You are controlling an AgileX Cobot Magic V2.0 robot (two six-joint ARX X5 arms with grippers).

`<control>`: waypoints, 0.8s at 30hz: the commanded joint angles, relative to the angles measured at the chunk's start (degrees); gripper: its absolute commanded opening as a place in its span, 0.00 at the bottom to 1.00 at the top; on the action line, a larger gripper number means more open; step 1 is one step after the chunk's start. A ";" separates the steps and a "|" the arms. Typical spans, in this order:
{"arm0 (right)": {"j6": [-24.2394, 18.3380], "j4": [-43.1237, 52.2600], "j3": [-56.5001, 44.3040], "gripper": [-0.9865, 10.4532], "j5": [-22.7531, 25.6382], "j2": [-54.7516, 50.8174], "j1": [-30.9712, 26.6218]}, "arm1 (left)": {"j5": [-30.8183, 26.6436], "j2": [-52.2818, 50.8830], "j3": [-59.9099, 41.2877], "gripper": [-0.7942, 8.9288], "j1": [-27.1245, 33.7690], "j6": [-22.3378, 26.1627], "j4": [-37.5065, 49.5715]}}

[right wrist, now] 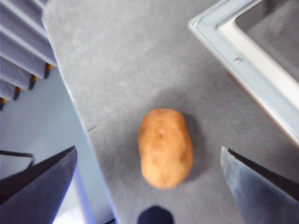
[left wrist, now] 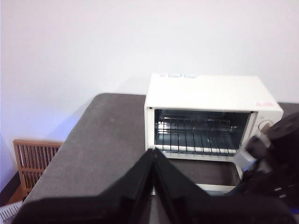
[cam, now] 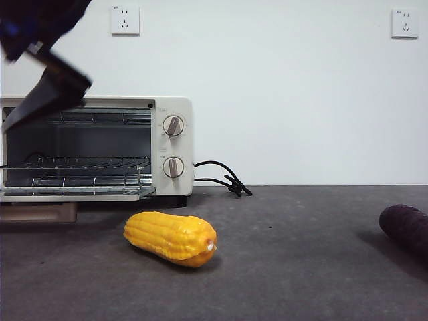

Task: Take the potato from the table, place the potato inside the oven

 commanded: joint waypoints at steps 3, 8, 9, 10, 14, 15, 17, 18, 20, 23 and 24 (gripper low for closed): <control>-2.10 1.70 1.90 0.76 0.07 4.28 1.49 | 0.04 -0.13 1.75 0.08 0.13 -0.79 -4.50; -5.40 1.90 1.88 0.76 0.33 6.40 2.56 | 1.36 -0.24 2.43 0.08 0.13 -0.76 -4.55; -6.16 1.90 1.90 0.76 0.81 6.75 2.62 | 2.29 -0.24 2.45 0.08 0.11 -0.76 -4.55; -6.73 1.99 1.90 0.75 1.73 7.21 2.99 | 3.26 -0.24 2.45 0.08 0.11 -0.79 -4.55; -9.49 2.60 1.88 0.75 3.74 8.41 3.72 | 5.70 -0.24 2.45 0.08 0.11 -0.87 -4.55; -9.66 3.13 1.88 0.75 4.22 8.79 3.80 | 5.75 -0.24 2.45 0.08 0.11 -0.94 -4.55; -9.79 4.33 1.90 0.75 4.74 9.57 4.07 | 6.62 -0.24 2.45 0.08 0.11 -1.99 -4.55; -10.19 4.92 1.88 0.75 4.74 10.03 4.07 | 7.87 -0.24 2.45 0.08 0.13 -2.71 -4.55; -10.99 5.40 1.90 0.75 5.68 10.73 4.07 | 10.58 -0.24 2.45 0.08 0.13 -3.74 -4.55; -12.26 5.55 1.88 0.75 6.10 11.43 4.02 | 12.92 -0.24 2.43 0.08 0.13 -3.80 -4.55; -12.70 5.75 1.90 0.75 6.21 11.76 4.02 | 13.05 -0.24 2.43 0.08 0.13 -3.82 -4.55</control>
